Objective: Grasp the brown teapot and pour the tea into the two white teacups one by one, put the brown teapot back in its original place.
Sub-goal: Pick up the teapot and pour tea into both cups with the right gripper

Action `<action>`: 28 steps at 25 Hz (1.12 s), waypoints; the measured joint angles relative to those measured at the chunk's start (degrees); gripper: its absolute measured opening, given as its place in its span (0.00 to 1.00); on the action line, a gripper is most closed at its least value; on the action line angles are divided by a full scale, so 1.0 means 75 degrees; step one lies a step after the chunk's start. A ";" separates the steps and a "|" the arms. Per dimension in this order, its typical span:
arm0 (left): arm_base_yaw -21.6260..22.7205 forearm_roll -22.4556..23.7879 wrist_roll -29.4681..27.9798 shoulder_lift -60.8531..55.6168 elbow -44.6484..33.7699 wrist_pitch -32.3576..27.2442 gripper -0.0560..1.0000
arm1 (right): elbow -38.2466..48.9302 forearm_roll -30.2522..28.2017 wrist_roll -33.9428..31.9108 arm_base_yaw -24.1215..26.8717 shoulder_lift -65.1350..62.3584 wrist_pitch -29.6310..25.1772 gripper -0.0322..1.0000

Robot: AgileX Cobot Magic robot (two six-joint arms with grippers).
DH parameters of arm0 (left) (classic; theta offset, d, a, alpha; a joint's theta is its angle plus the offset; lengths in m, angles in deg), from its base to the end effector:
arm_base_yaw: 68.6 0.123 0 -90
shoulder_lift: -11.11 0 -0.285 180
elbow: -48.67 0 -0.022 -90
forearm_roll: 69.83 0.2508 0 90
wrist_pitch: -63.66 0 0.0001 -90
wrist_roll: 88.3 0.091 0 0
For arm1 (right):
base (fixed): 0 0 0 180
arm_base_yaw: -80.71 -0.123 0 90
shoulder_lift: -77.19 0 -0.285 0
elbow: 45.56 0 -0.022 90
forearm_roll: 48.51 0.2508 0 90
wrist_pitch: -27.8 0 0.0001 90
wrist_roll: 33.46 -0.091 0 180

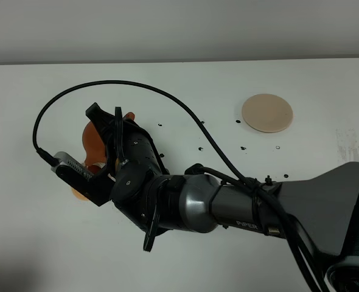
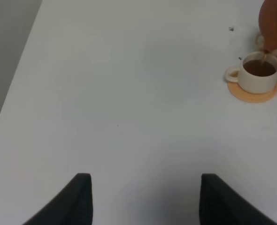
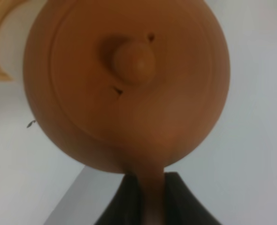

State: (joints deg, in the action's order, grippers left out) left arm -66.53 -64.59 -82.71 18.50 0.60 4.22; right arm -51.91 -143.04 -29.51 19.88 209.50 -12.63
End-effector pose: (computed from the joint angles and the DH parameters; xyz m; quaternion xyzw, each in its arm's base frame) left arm -0.0065 0.0069 0.2818 0.0243 0.8417 0.0815 0.5332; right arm 0.2788 0.3786 0.1674 -0.7821 0.3018 -0.4359 0.3275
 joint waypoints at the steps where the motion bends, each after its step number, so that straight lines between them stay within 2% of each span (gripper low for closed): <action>1: 0.0000 0.0000 0.0000 0.0000 0.0000 0.0000 0.53 | 0.0000 -0.0016 0.0000 0.0000 0.0000 0.0000 0.12; 28: 0.0000 0.0000 0.0000 0.0000 0.0000 0.0000 0.53 | 0.0000 -0.0574 0.0000 0.0000 0.0000 0.0102 0.12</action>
State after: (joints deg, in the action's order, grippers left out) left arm -66.53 -64.59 -82.71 18.50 0.60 4.22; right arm -51.91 -147.35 -29.51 19.88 209.50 -11.86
